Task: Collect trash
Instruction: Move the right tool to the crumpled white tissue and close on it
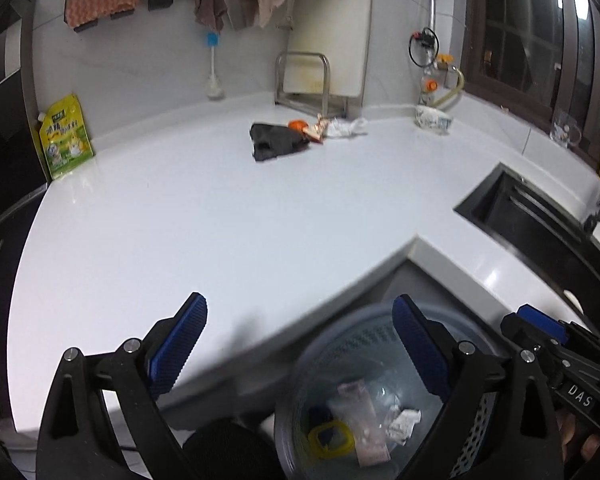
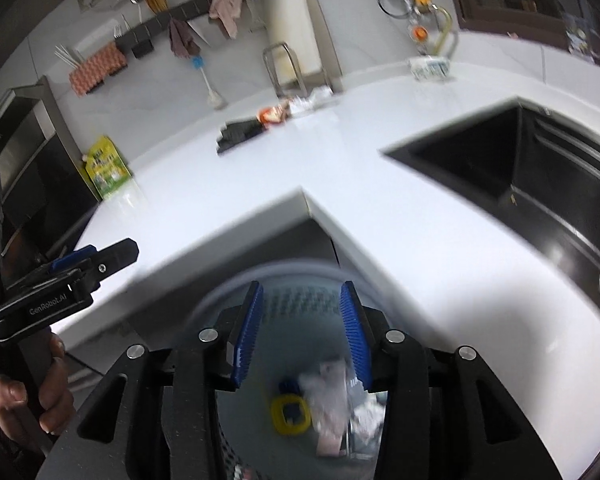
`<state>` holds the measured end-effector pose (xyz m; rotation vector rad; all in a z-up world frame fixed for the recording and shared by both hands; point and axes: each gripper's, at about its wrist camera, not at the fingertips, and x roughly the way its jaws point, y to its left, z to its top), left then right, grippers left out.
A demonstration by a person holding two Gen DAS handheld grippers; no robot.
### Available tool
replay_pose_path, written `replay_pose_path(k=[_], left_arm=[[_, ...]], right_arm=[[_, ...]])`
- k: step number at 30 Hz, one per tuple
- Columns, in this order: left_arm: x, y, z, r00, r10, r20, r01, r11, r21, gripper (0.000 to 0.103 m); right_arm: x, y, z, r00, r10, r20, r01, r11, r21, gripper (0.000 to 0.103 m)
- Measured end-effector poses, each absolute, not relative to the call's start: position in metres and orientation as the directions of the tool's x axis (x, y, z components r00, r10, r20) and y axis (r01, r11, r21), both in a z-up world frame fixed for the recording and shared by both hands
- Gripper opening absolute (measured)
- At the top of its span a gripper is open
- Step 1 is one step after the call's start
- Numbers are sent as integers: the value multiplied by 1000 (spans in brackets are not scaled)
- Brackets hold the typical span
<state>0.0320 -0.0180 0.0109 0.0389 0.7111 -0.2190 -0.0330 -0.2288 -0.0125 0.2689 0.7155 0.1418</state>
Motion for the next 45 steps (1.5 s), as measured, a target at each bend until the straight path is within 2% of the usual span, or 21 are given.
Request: replay_pose_path(k=[11, 14, 24, 29, 40, 45], left_arm=[[144, 3, 47, 769, -141, -624, 127, 990, -68, 94], [178, 4, 49, 777, -118, -618, 103, 993, -61, 94], [287, -6, 34, 766, -49, -641, 37, 999, -33, 95], [330, -14, 14, 741, -22, -671, 6, 1000, -26, 95], [366, -19, -3, 696, -56, -715, 13, 998, -65, 95], [370, -24, -6, 692, -41, -721, 16, 999, -42, 95]], right_arm=[[86, -249, 33, 759, 263, -596, -122, 956, 267, 43], [124, -246, 40, 758, 259, -599, -153, 963, 223, 49], [260, -234, 35, 715, 269, -645, -260, 959, 113, 50], [317, -229, 26, 716, 197, -670, -256, 967, 11, 50], [388, -210, -4, 643, 165, -748, -371, 922, -115, 50], [404, -203, -14, 631, 139, -763, -391, 907, -158, 50]])
